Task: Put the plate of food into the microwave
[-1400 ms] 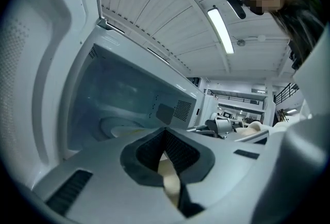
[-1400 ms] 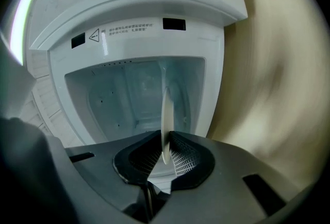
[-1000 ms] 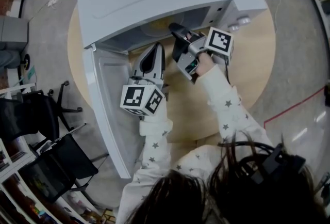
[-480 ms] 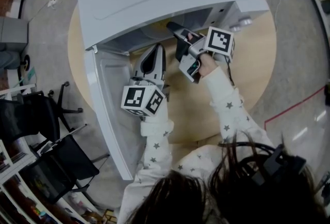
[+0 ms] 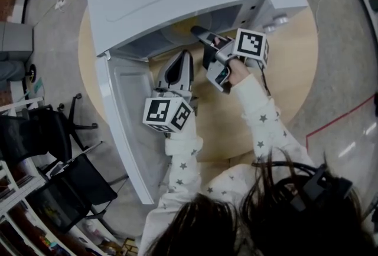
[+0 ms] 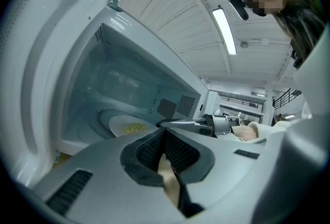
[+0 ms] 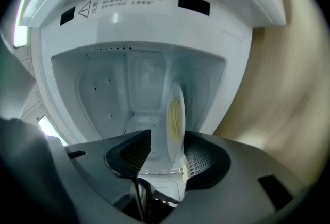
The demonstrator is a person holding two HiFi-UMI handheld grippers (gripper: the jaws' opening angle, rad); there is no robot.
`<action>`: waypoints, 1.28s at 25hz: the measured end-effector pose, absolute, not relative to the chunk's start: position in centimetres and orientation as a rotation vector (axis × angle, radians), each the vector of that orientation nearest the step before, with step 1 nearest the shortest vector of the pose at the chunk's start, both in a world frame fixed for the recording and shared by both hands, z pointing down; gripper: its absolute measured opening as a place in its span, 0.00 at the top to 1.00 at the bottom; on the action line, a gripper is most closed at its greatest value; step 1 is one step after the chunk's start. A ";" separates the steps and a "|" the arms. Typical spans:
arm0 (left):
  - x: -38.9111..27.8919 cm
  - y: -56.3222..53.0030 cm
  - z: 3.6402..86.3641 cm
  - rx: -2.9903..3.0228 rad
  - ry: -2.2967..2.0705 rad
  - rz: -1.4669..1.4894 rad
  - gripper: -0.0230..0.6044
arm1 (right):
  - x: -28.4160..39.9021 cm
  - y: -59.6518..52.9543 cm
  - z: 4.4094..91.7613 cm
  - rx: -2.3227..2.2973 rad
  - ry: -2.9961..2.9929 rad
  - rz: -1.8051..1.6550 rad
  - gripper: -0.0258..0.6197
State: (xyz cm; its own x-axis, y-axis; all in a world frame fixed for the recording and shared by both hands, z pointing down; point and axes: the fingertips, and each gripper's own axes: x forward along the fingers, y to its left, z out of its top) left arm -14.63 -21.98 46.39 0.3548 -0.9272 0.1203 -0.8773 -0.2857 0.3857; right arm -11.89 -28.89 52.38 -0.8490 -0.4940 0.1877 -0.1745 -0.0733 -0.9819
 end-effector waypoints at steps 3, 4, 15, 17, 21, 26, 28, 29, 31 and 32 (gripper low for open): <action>-14.4 -21.7 46.3 2.234 -1.582 -0.175 0.97 | -11.3 -28.5 52.4 -0.770 1.952 -2.037 0.67; -14.3 -21.6 46.2 2.233 -1.583 -0.175 0.97 | -11.1 -28.3 52.4 -0.779 1.942 -2.046 0.67; -14.4 -21.2 45.9 2.246 -1.596 -0.182 0.97 | -10.7 -26.9 52.0 -0.682 1.936 -2.054 0.68; -14.5 -21.1 45.8 2.245 -1.601 -0.188 0.97 | -10.7 -26.6 51.5 -0.636 1.948 -2.033 0.68; -13.6 -20.2 44.6 2.245 -1.604 -0.207 0.97 | -9.9 -25.5 49.4 -0.568 1.977 -1.997 0.68; -12.1 -18.7 41.5 2.276 -1.604 -0.239 0.97 | -8.5 -23.1 44.9 -0.440 1.965 -1.955 0.85; -11.6 -18.0 40.4 2.295 -1.596 -0.246 0.97 | -7.9 -22.2 43.9 -0.432 2.009 -1.927 0.90; -11.4 -17.8 39.8 2.305 -1.591 -0.248 0.97 | -7.6 -21.8 43.3 -0.425 2.027 -1.915 0.95; -10.8 -17.3 38.3 2.327 -1.583 -0.256 0.97 | -6.9 -21.2 41.8 -0.395 2.038 -1.891 0.95; -10.5 -17.0 37.6 2.339 -1.576 -0.260 0.97 | -6.5 -20.9 41.0 -0.377 2.032 -1.882 0.95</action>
State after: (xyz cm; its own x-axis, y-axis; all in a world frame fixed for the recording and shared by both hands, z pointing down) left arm -10.51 -17.03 37.55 0.3790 -0.9252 0.0211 -0.8692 -0.3480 0.3512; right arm -6.50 -20.91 41.03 -0.9052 -0.4189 -0.0711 0.0389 0.0849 -0.9956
